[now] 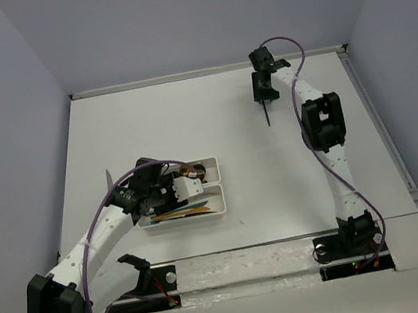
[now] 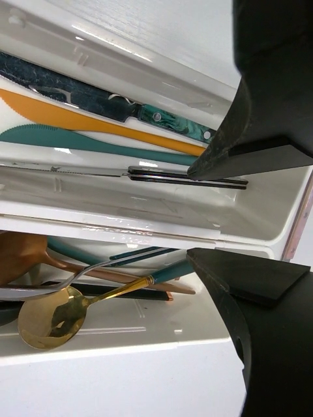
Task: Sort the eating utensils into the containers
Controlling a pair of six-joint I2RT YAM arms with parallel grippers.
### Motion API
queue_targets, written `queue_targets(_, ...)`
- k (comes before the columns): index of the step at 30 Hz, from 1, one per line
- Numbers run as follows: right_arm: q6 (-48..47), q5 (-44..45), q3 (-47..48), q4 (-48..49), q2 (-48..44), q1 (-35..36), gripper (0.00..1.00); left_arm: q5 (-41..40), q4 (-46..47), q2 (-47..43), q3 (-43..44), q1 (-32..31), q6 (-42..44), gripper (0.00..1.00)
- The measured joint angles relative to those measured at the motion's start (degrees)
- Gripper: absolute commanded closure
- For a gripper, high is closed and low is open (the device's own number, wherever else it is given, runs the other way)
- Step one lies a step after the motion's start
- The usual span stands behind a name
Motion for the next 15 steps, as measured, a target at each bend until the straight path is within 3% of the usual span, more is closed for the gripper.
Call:
queue_targets(9, 0.04, -1.66, -10.69, 1.46, -6.12, 0.00, 0.52, -0.70, -0.02, -0.02, 0.33, 0.00, -0.57, 0.41)
queue_targets(15, -0.11, -1.70, -11.65, 1.77, -6.67, 0.48, 0.55, -0.70, 0.00, -0.02, 1.05, -0.02, -0.63, 0.41)
